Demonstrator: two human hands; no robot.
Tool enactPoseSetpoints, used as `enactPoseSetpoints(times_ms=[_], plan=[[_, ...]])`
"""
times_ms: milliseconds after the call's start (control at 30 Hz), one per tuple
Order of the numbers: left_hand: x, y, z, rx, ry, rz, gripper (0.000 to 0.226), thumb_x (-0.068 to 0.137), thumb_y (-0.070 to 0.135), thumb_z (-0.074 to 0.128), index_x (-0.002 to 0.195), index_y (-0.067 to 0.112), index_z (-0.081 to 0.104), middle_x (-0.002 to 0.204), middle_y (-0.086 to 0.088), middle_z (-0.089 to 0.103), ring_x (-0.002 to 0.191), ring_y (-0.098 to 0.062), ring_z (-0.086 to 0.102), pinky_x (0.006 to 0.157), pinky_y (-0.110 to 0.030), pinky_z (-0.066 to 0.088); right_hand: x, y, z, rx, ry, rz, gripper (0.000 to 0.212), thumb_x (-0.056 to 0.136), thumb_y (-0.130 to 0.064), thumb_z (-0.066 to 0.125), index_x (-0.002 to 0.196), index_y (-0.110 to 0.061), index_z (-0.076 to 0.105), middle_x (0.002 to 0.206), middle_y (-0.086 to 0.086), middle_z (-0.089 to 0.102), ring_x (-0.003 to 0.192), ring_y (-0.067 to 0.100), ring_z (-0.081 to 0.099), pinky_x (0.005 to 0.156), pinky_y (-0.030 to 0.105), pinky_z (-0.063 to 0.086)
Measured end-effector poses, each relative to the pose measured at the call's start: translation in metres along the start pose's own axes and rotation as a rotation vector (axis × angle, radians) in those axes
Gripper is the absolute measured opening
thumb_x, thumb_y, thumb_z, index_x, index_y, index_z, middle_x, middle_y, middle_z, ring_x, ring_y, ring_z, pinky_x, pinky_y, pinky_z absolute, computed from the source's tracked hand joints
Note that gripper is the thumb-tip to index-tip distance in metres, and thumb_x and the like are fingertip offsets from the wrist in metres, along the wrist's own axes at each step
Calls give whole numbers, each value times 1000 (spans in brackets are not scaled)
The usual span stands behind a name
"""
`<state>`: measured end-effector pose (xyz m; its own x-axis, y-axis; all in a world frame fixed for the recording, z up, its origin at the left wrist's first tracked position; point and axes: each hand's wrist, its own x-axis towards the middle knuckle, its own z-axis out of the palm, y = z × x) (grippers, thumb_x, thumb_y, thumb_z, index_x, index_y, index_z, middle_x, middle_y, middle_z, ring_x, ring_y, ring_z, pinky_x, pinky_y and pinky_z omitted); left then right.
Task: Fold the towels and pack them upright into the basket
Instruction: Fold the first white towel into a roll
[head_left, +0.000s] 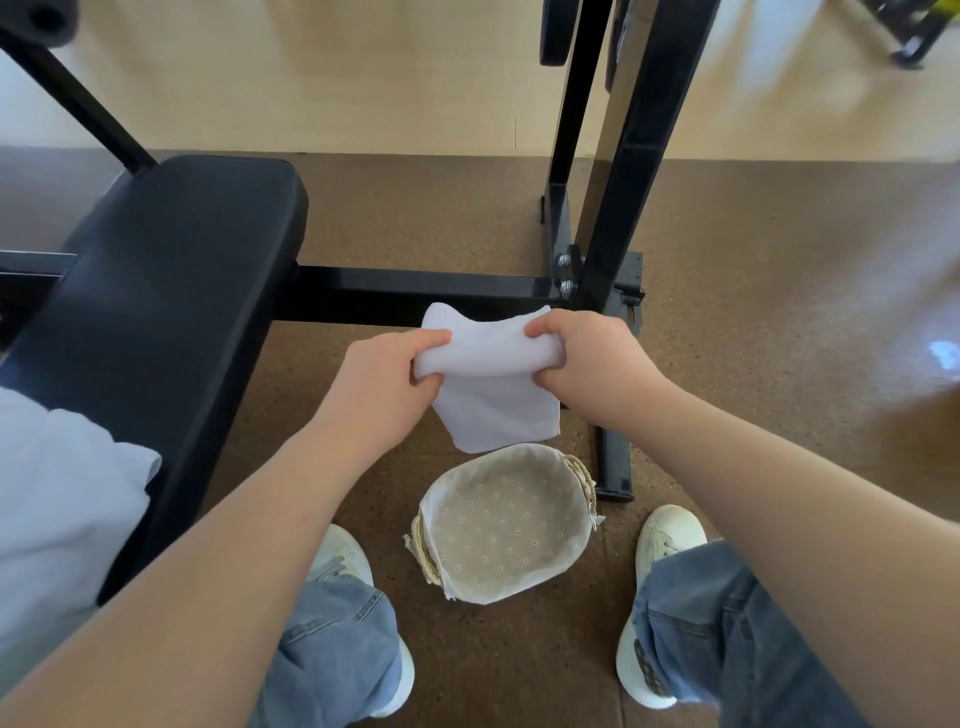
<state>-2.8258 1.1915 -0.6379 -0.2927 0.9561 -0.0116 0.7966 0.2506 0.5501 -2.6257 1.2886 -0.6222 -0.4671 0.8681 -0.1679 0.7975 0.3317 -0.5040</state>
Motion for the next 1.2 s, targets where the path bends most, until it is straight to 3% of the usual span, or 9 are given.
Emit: enactPoseSetpoints(times_ms=[133, 333, 467, 600, 833, 933, 1067, 1133, 1200], plan=[[3, -3, -2, -6, 55, -4, 38, 97, 22, 68, 135, 22, 63, 112, 2, 69, 89, -4, 57, 73, -9, 39, 2, 3, 1, 9, 43, -10, 35, 96, -21, 67, 130, -27, 65, 112, -3, 66, 99, 13, 57, 77, 21, 41], [4, -2, -2, -9, -4, -61, 19, 94, 31, 70, 110, 28, 60, 107, 7, 59, 85, -6, 55, 69, -20, 43, 5, 8, -3, 106, 15, -35, 16, 90, -26, 73, 101, -34, 66, 112, -5, 54, 97, 12, 52, 67, 15, 34], [8, -1, -5, -158, -53, -93, 14, 97, 38, 64, 103, 28, 56, 121, 17, 52, 108, -6, 52, 82, -25, 42, 5, 10, -7, 343, -39, 13, 18, 95, -24, 68, 110, -30, 62, 102, -11, 64, 93, 5, 60, 69, 21, 45], [7, 5, -7, -327, -24, -106, 22, 100, 42, 58, 112, 25, 56, 96, 8, 62, 87, -10, 60, 67, -26, 47, 7, 9, -9, 495, -38, 50, 16, 96, -25, 68, 112, -27, 63, 101, -8, 67, 93, 9, 64, 73, 24, 50], [7, 4, -10, -568, 85, -181, 33, 100, 45, 60, 124, 27, 48, 94, 8, 73, 82, -4, 71, 67, -24, 58, 8, 6, -11, 772, -116, 176, 29, 104, -25, 58, 133, -30, 58, 121, -2, 66, 109, 18, 67, 92, 41, 61], [6, 6, -10, -616, 93, -227, 30, 100, 39, 61, 123, 25, 48, 100, 5, 71, 88, -11, 70, 67, -23, 55, 7, 6, -11, 788, -82, 245, 33, 103, -28, 60, 135, -34, 56, 118, -1, 67, 103, 19, 69, 87, 39, 62], [8, 10, -11, -719, -2, -234, 11, 102, 29, 60, 112, 26, 62, 115, 3, 68, 104, -17, 68, 80, -30, 61, 11, 7, -9, 514, 96, 225, 5, 102, -34, 61, 107, -33, 62, 115, -8, 66, 102, 17, 64, 86, 38, 57], [7, 12, -12, -744, -78, -213, 17, 98, 24, 67, 113, 31, 66, 132, 6, 62, 115, -13, 64, 96, -36, 57, 12, 6, -11, 448, 107, 212, 11, 102, -39, 58, 102, -33, 67, 113, -10, 66, 104, 18, 63, 86, 37, 56], [6, 14, -14, -683, -123, -178, 33, 91, 20, 76, 118, 37, 67, 152, 9, 47, 112, -2, 59, 95, -28, 51, 11, 5, -15, 431, 57, 177, 21, 102, -40, 58, 103, -29, 75, 113, -8, 69, 109, 18, 64, 83, 31, 53]])
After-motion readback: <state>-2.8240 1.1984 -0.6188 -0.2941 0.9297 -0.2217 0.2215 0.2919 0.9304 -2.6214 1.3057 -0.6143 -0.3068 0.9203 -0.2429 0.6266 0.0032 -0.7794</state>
